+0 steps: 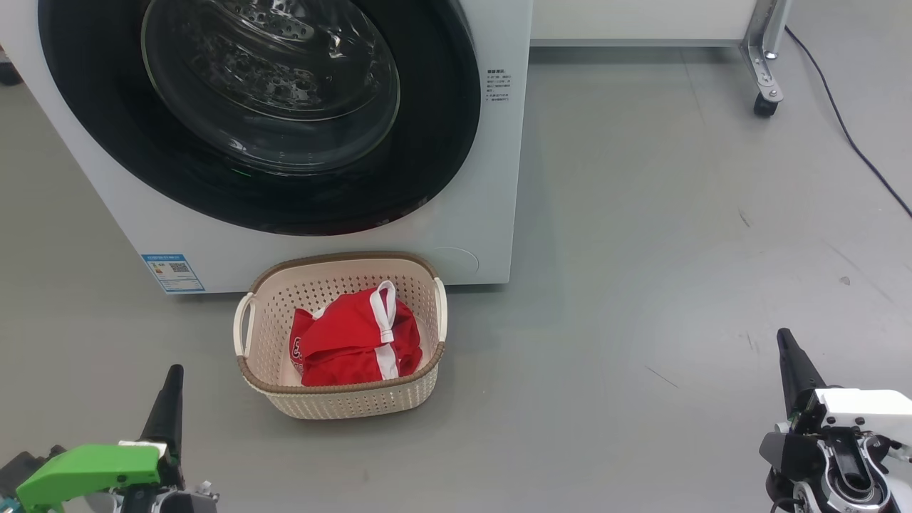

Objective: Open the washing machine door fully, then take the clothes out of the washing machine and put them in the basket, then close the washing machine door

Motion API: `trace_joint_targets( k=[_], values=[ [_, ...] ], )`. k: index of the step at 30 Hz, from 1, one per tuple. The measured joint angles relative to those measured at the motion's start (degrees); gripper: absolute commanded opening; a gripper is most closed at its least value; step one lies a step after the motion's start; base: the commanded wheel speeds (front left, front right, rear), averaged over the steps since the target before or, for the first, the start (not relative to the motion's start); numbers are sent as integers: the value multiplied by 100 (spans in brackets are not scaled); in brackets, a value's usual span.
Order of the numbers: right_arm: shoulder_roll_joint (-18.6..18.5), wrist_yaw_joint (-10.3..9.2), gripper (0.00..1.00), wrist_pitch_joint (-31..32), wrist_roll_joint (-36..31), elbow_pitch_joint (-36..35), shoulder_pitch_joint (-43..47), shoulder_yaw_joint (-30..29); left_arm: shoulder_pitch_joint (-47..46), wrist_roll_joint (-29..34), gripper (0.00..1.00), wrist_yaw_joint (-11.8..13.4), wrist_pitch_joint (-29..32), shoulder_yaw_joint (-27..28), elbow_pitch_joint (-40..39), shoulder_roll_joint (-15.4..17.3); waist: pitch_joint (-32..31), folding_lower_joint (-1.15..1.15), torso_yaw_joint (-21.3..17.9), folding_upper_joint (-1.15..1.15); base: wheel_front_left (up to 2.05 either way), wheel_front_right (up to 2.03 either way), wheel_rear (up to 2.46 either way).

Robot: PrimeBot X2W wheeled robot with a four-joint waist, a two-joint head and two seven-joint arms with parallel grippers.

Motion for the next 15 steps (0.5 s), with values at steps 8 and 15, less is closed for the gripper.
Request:
trace_joint_targets(
  k=[8,15],
  values=[
    [0,0,0,2,0,13,-1,-4,-1,0,0,0,0,3,12,0,0,0,0,0,0,0,0],
    [0,1,0,25,0,19,-2,-9,-2,0,0,0,0,8,19,0,-1,0,0,0,0,0,0]
  ],
)
